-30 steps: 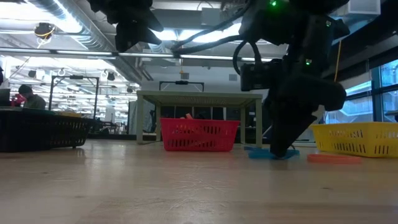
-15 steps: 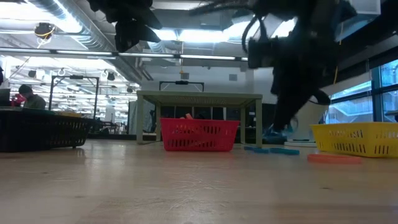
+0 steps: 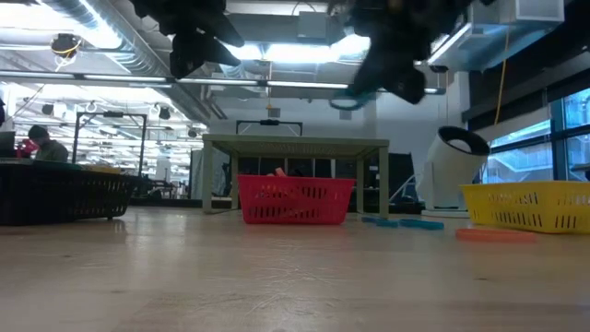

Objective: Pick & Place Office Desk Supplies
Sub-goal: Put the blue rubber band into the red bin

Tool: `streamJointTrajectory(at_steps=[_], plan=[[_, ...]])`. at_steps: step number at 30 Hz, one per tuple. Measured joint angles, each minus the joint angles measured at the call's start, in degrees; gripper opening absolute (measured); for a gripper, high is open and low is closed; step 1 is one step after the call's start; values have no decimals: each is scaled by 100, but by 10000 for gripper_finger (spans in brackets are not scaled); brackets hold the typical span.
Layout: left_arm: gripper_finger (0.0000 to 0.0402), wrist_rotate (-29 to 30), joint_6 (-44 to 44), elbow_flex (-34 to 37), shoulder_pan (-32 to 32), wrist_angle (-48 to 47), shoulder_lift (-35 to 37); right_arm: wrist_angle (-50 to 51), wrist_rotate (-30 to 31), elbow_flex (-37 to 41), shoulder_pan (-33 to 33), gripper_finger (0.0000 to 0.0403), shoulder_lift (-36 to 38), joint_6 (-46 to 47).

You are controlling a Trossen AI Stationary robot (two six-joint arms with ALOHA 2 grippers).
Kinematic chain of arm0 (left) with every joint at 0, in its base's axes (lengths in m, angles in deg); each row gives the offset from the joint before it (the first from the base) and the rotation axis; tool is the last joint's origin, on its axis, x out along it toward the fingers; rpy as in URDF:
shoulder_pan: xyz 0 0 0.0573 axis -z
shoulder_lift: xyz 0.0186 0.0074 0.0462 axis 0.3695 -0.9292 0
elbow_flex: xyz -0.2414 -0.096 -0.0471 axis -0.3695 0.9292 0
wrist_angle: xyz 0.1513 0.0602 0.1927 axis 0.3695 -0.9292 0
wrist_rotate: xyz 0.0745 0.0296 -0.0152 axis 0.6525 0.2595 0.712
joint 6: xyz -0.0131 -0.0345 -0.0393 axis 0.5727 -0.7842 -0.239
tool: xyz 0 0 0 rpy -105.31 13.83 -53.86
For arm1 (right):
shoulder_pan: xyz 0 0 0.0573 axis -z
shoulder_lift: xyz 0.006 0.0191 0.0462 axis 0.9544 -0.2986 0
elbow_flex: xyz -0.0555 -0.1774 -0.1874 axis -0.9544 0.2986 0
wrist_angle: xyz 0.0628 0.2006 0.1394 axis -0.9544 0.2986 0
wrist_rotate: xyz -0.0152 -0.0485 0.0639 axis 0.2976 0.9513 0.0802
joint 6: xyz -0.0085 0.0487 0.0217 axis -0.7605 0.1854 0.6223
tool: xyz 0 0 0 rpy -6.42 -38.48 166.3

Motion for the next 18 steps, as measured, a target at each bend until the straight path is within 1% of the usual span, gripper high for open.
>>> streamJointTrajectory(at_steps=[2,5,10,18], plan=[[130,-20,-21,0,0,2,0,-37,107,-133,210,0,-98,-116],[130,-44,-138,0,0,53,0,-105,108,-300,582,0,-336,-328],[130,-66,-197,2,0,-11,0,-143,-243,-460,1060,0,-856,-499],[130,-196,-255,1,0,1,0,-184,-225,-939,1225,0,-1450,-798]])
